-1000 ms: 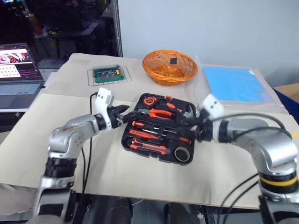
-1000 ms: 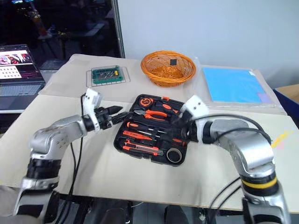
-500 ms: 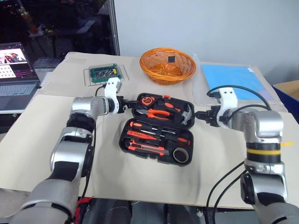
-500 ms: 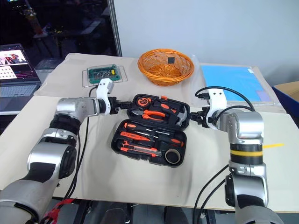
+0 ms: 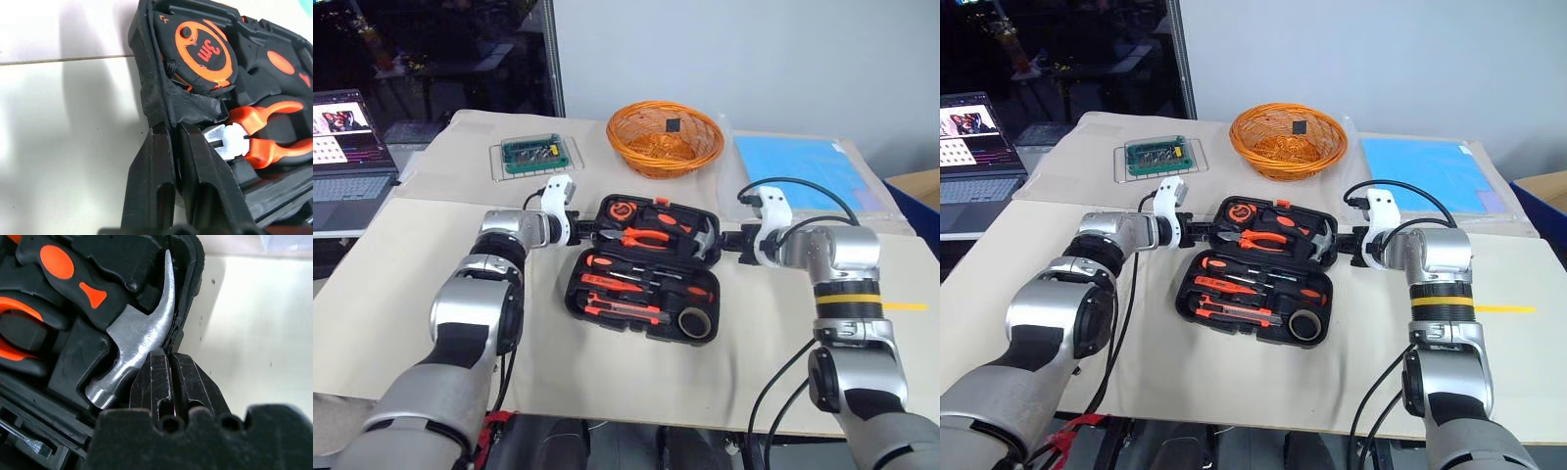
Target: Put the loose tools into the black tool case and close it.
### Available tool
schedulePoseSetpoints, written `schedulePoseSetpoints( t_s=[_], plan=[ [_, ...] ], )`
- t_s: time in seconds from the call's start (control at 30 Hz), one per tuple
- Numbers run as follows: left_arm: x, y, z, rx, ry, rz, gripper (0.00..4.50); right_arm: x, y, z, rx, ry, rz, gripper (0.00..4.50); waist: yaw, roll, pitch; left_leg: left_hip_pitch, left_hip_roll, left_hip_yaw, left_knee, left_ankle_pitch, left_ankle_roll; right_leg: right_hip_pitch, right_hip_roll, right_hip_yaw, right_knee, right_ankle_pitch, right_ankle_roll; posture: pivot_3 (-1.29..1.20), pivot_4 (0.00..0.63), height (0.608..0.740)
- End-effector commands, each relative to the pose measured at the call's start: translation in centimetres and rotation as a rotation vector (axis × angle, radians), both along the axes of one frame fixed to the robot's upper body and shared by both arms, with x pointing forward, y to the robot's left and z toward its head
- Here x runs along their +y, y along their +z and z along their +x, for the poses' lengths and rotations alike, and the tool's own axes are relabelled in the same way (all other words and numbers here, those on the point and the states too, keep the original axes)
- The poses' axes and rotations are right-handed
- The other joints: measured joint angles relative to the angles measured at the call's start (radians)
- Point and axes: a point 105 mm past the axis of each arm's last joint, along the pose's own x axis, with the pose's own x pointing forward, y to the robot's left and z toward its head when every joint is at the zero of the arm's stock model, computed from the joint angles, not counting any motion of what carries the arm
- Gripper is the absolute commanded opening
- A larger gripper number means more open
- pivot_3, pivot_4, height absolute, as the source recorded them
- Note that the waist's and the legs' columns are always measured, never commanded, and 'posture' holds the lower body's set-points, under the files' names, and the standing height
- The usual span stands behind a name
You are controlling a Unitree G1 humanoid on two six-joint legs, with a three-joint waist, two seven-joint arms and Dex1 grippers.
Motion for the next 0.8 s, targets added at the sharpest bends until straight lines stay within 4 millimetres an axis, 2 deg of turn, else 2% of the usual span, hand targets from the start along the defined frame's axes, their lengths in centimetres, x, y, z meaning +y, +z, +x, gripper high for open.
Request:
schedulePoseSetpoints(
  t_s=[0.03,0.13,0.2,0.27,0.4,0.47,0.53,0.57,0.63,0.67,0.8],
  plan=[
    [-2.2,4.9,0.8,-0.180,-0.077,-0.082,0.04,0.8,4.2,2.1,-0.223,0.026,0.007,0.00,-0.001,0.000,0.001,0.000,0.000,0.000,0.000,0.000,0.000,0.000,0.000,0.000,0.000,0.000,0.000,0.00,0.150,0.740],
    [-2.9,6.2,0.9,-0.265,-0.114,-0.086,0.04,1.4,6.4,3.1,-0.358,0.066,-0.025,0.00,0.000,0.001,0.005,-0.002,0.000,0.000,0.000,0.000,0.000,-0.001,0.000,0.000,0.000,0.000,0.000,0.00,0.150,0.740],
    [-3.2,7.4,1.0,-0.409,-0.160,-0.026,0.04,2.0,8.3,3.2,-0.489,0.115,-0.052,0.00,0.001,0.001,0.006,-0.010,0.000,0.000,0.000,0.001,-0.001,-0.009,0.000,0.000,0.001,0.001,0.000,0.00,0.150,0.740],
    [-3.3,7.9,0.9,-0.562,-0.201,0.067,0.04,2.3,9.4,2.8,-0.610,0.151,-0.089,0.00,0.001,0.003,0.011,-0.017,-0.001,0.000,0.000,0.002,-0.003,-0.018,0.000,0.000,0.004,0.001,0.000,0.00,0.150,0.740],
    [-2.8,7.0,0.1,-0.752,-0.251,0.197,0.04,2.6,10.4,-0.1,-0.831,0.202,-0.034,0.00,0.004,0.003,0.011,-0.019,-0.001,0.000,-0.004,0.003,-0.005,-0.020,-0.001,-0.001,0.008,0.001,0.000,0.00,0.150,0.740],
    [-2.7,5.7,-0.8,-0.844,-0.299,0.270,0.04,2.6,9.2,-2.1,-0.867,0.241,-0.053,0.00,0.004,0.003,0.011,-0.019,-0.002,0.001,-0.004,0.005,-0.009,-0.020,-0.002,-0.002,0.007,0.001,0.001,0.00,0.150,0.740],
    [-2.4,4.7,-1.3,-0.869,-0.311,0.301,0.04,2.6,8.1,-3.5,-0.867,0.252,-0.062,0.00,0.008,0.003,0.011,-0.019,-0.002,0.001,-0.006,0.005,-0.009,-0.019,-0.002,-0.003,0.004,0.000,0.001,0.00,0.150,0.740],
    [-2.0,3.8,-1.5,-0.836,-0.316,0.287,0.04,2.4,6.8,-4.6,-0.862,0.254,-0.094,0.00,0.009,0.003,0.011,-0.019,-0.002,0.001,-0.005,0.005,-0.008,-0.019,-0.002,-0.003,0.004,0.000,0.001,0.00,0.150,0.740],
    [-1.3,2.7,-2.4,-0.806,-0.347,0.266,0.77,2.2,4.9,-6.4,-0.845,0.266,-0.122,0.00,0.011,0.004,0.011,-0.019,-0.002,0.001,-0.005,0.002,-0.004,-0.018,-0.002,-0.003,0.004,0.000,0.001,0.00,0.150,0.740],
    [-0.8,2.4,-2.8,-0.798,-0.353,0.257,0.93,2.0,4.2,-7.2,-0.840,0.266,-0.135,0.00,0.011,0.004,0.011,-0.018,-0.001,0.001,-0.002,0.002,-0.003,-0.017,-0.002,-0.003,0.006,0.000,0.001,0.00,0.150,0.740],
    [2.0,1.6,-4.1,-0.727,-0.331,0.252,2.34,1.4,3.6,-9.4,-0.860,0.270,-0.158,0.00,-0.002,0.004,0.011,-0.011,-0.001,0.002,0.000,0.003,-0.003,-0.014,-0.002,-0.002,0.006,0.000,0.000,0.00,0.150,0.740]
  ],
)
